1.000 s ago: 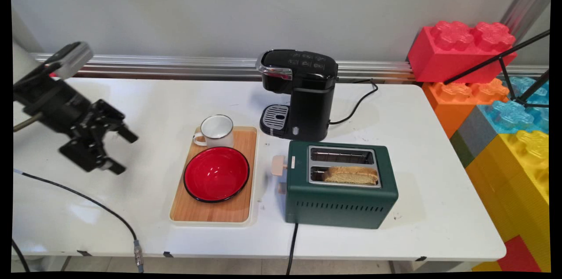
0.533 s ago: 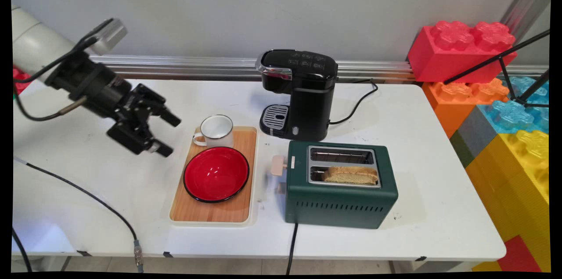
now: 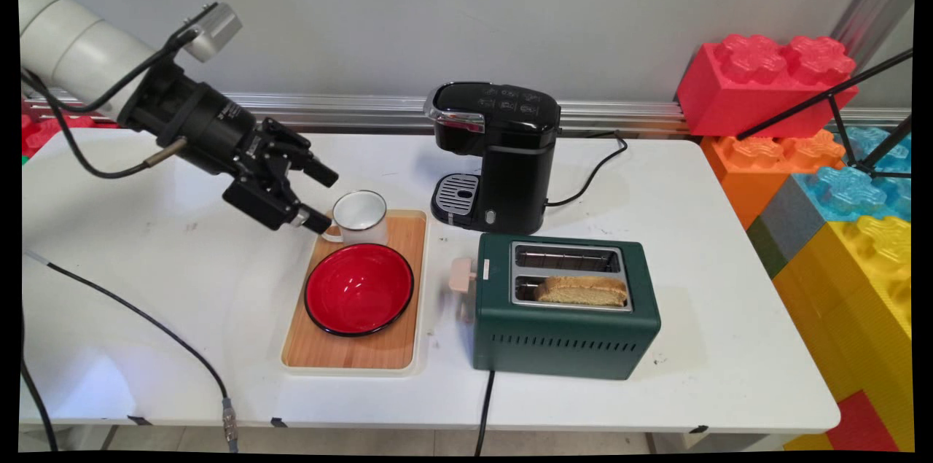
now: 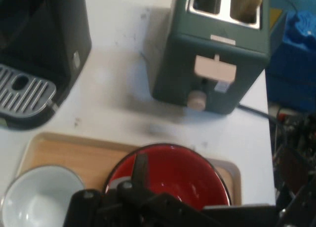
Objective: Press the toaster switch
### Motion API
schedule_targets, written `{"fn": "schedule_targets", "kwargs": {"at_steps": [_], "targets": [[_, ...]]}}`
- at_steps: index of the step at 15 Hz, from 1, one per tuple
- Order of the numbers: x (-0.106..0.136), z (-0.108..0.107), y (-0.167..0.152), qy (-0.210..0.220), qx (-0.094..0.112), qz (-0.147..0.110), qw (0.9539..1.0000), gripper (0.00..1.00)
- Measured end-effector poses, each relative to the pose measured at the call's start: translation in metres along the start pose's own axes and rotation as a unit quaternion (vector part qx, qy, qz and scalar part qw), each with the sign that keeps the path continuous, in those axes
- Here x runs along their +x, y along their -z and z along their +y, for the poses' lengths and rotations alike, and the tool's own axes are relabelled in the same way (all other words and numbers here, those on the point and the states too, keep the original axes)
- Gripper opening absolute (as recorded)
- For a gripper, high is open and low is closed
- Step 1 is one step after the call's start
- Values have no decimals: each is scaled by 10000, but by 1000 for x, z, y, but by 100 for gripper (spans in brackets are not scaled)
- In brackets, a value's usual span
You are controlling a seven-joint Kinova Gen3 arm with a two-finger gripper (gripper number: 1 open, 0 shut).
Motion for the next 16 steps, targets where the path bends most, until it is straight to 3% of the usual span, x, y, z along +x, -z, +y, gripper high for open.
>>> {"fn": "schedule_targets", "kwargs": {"at_steps": [7,16], "targets": [[5,-10,-4,14,-14,212,9998,100],[10,-15,-25,-441,-234,452,9977,100]]}}
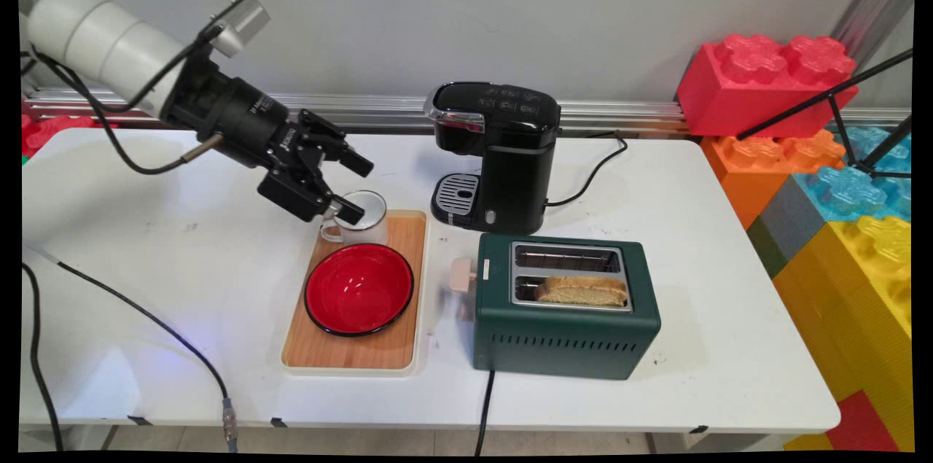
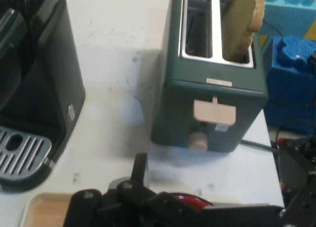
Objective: Press the toaster switch
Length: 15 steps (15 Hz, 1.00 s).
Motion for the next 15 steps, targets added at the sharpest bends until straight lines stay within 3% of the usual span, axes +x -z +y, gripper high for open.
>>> {"fn": "schedule_targets", "kwargs": {"at_steps": [12,13,15], "targets": [[3,1,-42,-562,-285,176,9979,100],[3,1,-43,-599,-311,191,9975,0],[4,1,-46,-646,-349,207,9971,0]]}}
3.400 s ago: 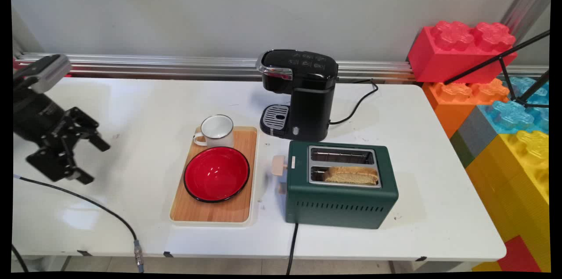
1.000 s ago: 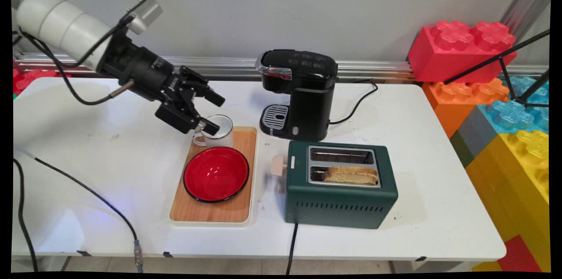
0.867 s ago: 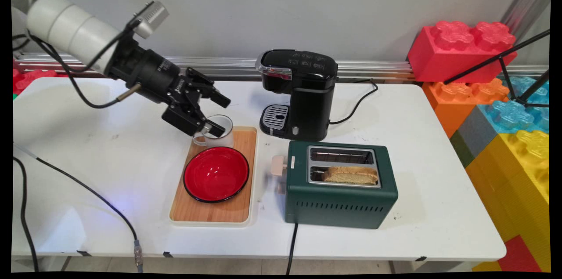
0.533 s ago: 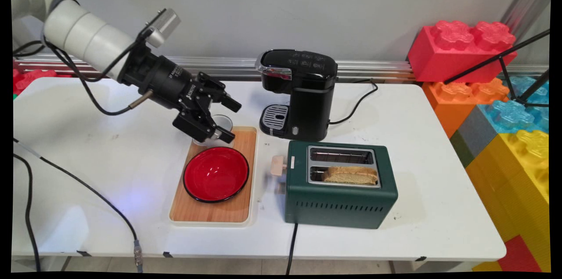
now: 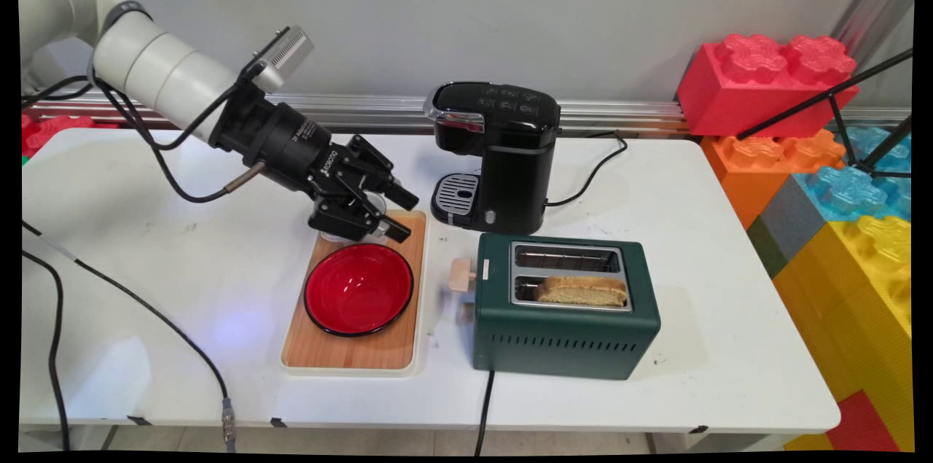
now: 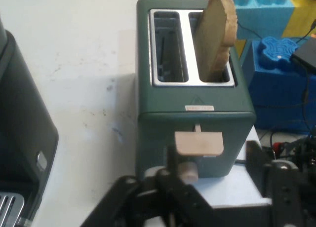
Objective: Press the toaster switch
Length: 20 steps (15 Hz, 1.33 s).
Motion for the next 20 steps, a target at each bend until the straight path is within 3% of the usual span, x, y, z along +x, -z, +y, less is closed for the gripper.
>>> {"fn": "schedule_targets", "kwargs": {"at_steps": [10,20], "targets": [[-3,2,-17,25,-131,74,9999,0],[-21,10,-41,247,-48,178,9995,0]]}}
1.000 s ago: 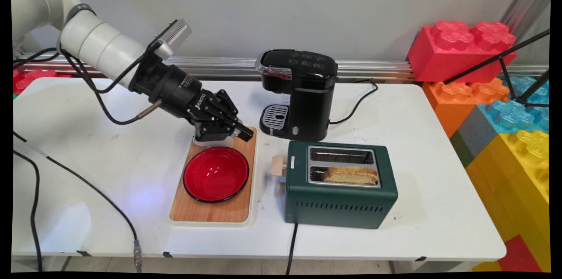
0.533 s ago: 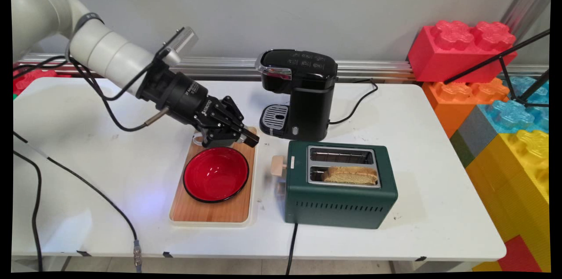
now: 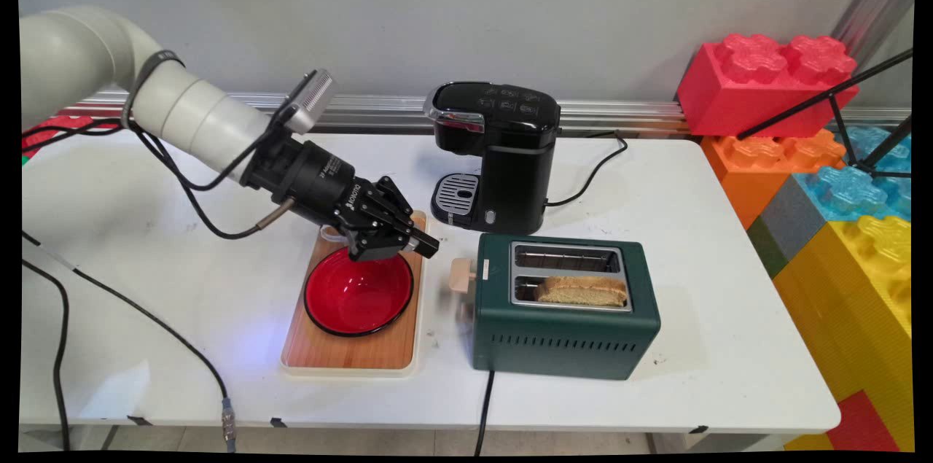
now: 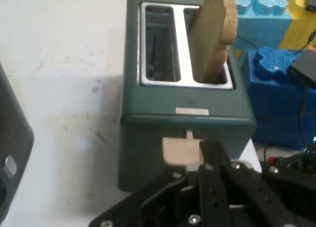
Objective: Press the toaster switch
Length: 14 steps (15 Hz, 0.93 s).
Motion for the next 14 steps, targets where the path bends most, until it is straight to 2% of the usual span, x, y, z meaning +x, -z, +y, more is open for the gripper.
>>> {"fn": "schedule_targets", "kwargs": {"at_steps": [8,14], "targets": [[-9,1,-20,169,136,141,9997,0],[-13,4,-30,220,141,205,9994,0]]}}
